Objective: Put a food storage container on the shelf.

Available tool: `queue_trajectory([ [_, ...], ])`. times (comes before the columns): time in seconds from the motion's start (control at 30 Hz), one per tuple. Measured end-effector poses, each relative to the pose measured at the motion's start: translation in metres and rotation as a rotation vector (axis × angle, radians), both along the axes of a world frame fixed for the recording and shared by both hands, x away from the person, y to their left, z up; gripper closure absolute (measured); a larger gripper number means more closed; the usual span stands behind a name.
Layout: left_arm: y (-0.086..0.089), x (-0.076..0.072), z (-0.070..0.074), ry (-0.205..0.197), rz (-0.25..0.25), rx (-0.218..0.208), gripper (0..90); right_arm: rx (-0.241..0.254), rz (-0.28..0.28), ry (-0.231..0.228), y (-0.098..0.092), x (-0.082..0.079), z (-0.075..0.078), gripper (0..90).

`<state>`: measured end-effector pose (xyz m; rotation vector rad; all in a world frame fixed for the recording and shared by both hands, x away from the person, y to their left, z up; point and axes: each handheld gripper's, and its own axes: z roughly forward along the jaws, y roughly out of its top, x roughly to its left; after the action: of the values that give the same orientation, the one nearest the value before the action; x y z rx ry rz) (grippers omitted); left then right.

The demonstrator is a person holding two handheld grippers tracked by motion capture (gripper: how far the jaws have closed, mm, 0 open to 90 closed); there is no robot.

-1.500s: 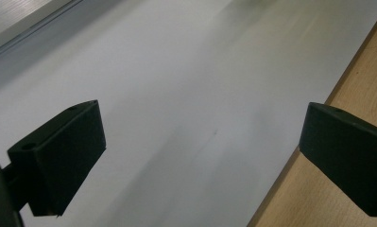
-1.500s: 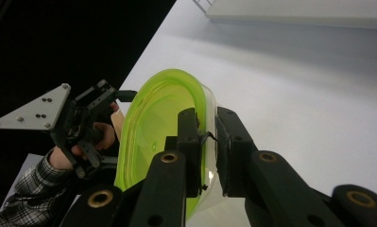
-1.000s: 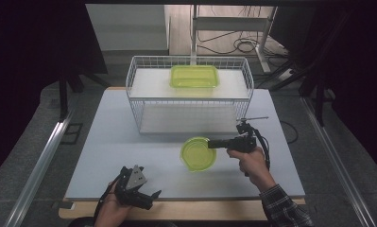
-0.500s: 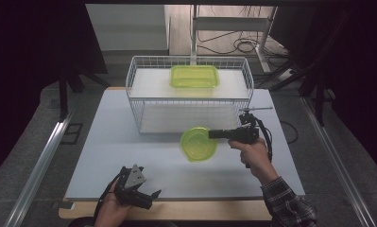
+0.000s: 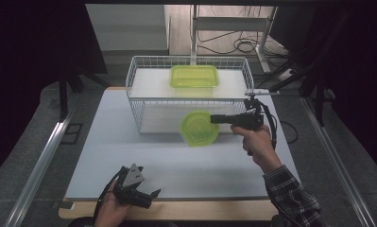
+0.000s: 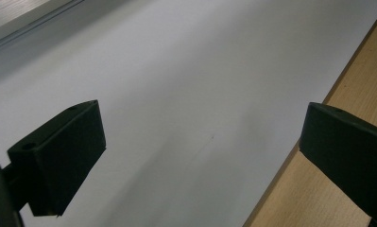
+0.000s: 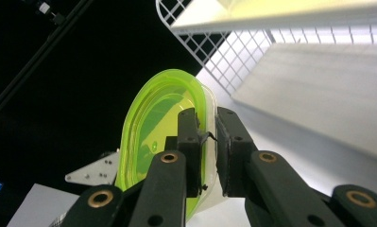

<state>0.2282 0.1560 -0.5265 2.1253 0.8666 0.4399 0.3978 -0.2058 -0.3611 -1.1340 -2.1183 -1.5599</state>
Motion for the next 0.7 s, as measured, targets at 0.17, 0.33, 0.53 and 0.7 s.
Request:
queue_trajectory([
  [0.17,0.000,0.000,0.000,-0.004,0.000,-0.003,0.9,0.011,-0.014,-0.014,0.002,0.004,0.013,80.8],
  [0.33,0.000,0.000,0.000,-0.005,0.000,-0.001,0.9,0.032,-0.027,-0.017,0.003,0.010,0.024,80.8],
  [0.53,0.000,0.000,0.000,-0.006,-0.001,-0.002,1.0,0.055,-0.038,-0.037,0.006,0.017,0.043,80.9],
  [0.7,0.000,0.000,0.000,-0.005,-0.002,0.002,1.0,0.070,-0.056,-0.052,0.008,0.023,0.058,80.9],
])
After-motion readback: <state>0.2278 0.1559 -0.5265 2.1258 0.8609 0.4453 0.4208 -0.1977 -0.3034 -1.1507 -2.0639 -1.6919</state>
